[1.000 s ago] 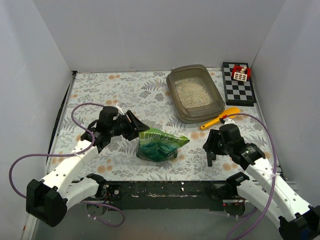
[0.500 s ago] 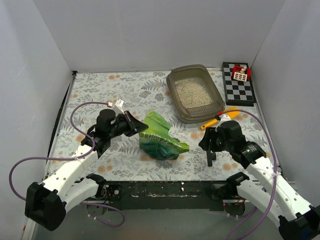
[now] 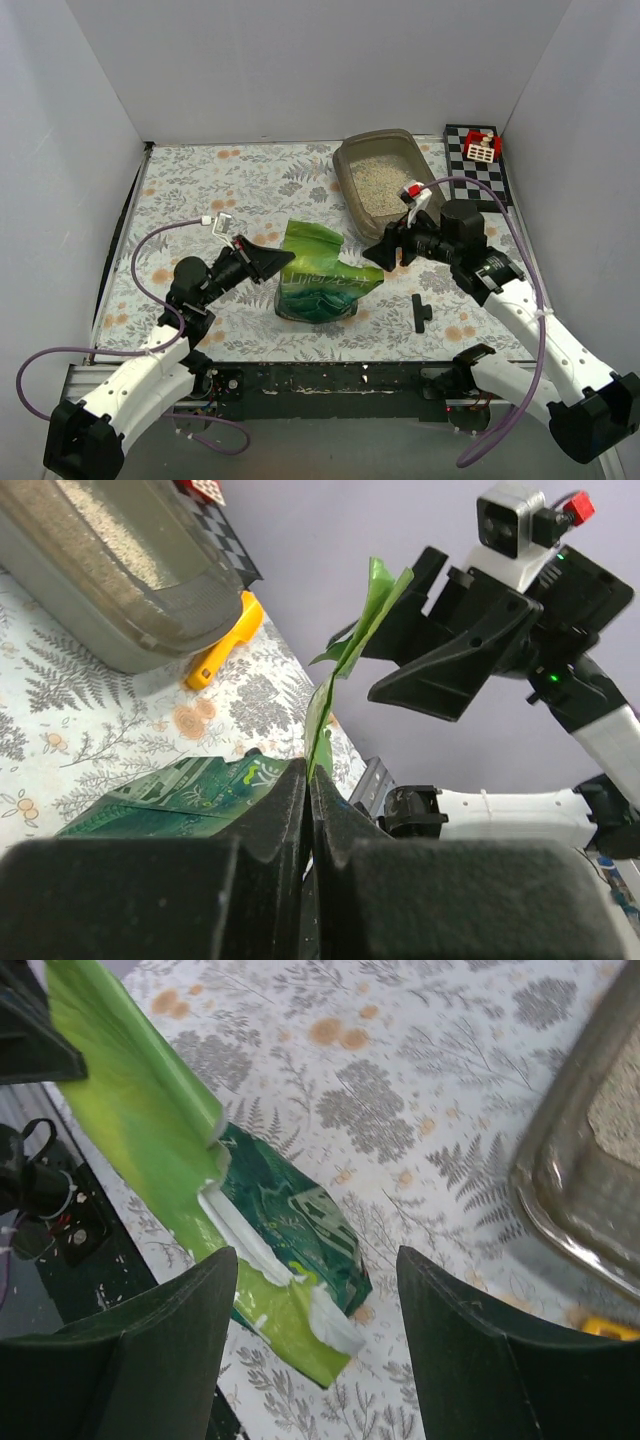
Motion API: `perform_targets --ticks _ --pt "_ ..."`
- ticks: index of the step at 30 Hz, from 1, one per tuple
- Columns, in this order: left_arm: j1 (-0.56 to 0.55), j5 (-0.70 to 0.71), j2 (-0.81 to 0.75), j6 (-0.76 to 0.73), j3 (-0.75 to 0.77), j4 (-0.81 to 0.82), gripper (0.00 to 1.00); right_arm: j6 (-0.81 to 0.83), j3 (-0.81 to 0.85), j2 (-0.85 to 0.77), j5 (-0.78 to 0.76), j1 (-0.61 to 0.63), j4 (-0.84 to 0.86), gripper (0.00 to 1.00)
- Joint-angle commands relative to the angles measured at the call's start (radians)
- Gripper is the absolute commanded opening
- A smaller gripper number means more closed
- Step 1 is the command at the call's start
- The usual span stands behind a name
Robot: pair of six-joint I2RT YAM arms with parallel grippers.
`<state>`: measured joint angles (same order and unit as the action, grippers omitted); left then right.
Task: Fill the litter box with clean litter
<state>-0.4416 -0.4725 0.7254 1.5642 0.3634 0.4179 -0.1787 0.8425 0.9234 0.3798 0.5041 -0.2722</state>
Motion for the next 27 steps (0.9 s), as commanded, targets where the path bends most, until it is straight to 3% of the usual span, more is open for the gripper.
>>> perform_targets --ticks 1,5,9,23,24,25,27 --pt "0.001 -0.038 -0.063 0.02 -0.055 0.306 0.0 0.152 -0.008 0.032 0.279 -0.001 0.263 0.73" --pt "0.001 -0.058 -0.064 0.042 -0.109 0.396 0.0 0.203 -0.048 0.08 0.467 -0.004 0.427 0.74" --pt "0.001 -0.089 -0.058 0.056 -0.118 0.449 0.0 0.246 -0.008 0.159 0.611 -0.003 0.424 0.75" --pt "0.001 -0.138 -0.024 0.057 -0.119 0.502 0.0 0.216 0.04 0.364 0.631 0.139 0.573 0.74" --pt "0.001 -0.141 -0.026 0.054 -0.119 0.504 0.0 0.214 0.043 0.374 0.625 0.149 0.579 0.69" --pt "0.001 -0.143 -0.026 0.054 -0.118 0.502 0.0 0.211 0.049 0.39 0.628 0.152 0.584 0.57" --pt "0.001 -0.146 -0.029 0.045 -0.113 0.492 0.0 0.202 0.059 0.403 0.625 0.154 0.581 0.1"
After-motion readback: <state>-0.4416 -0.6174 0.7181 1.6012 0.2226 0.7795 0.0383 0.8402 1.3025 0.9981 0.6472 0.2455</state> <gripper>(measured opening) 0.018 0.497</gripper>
